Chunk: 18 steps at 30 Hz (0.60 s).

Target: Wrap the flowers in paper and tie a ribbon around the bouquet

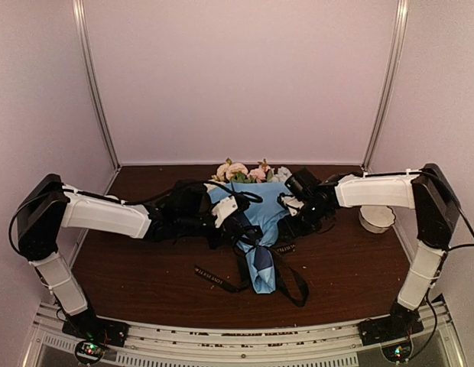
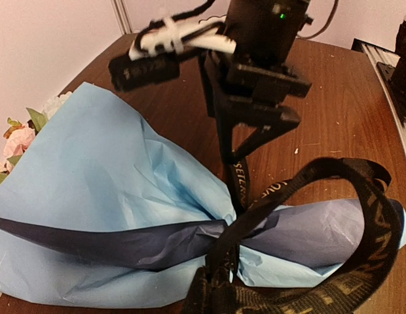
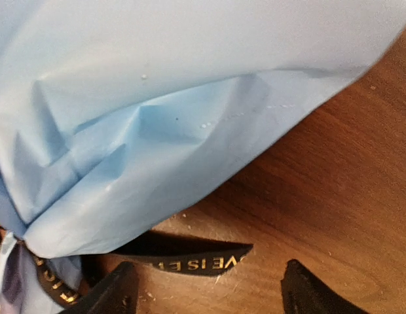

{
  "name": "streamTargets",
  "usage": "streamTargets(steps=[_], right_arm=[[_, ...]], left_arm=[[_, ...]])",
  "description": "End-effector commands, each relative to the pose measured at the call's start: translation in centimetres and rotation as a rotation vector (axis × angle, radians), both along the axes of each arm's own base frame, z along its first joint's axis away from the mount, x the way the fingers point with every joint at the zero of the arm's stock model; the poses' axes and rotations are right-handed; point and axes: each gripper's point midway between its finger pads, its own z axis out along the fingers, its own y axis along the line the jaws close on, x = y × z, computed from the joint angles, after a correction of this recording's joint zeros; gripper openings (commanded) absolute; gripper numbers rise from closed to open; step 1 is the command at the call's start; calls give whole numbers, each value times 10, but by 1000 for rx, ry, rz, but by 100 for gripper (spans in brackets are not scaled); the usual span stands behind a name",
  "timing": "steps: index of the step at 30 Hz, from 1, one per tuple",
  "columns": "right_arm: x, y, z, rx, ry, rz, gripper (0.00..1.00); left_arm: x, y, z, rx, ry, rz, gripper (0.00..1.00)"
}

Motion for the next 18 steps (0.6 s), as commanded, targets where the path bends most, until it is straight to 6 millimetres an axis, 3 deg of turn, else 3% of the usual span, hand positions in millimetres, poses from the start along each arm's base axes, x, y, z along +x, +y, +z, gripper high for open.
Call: streamTargets(steps=[1, 4, 10, 18], right_arm=[[3, 0, -20, -87, 47, 36, 81], [-1, 6, -28, -124, 56, 58, 81], [-33, 13, -53, -219, 113, 151, 81], [-41, 6, -70, -240, 157, 117, 74]], left_arm=[[3, -2, 17, -39, -35, -2, 0], [3, -3, 16, -34, -33, -5, 0], [5, -3, 15, -24, -43, -4, 0], [7, -3, 14, -18, -43, 2, 0]])
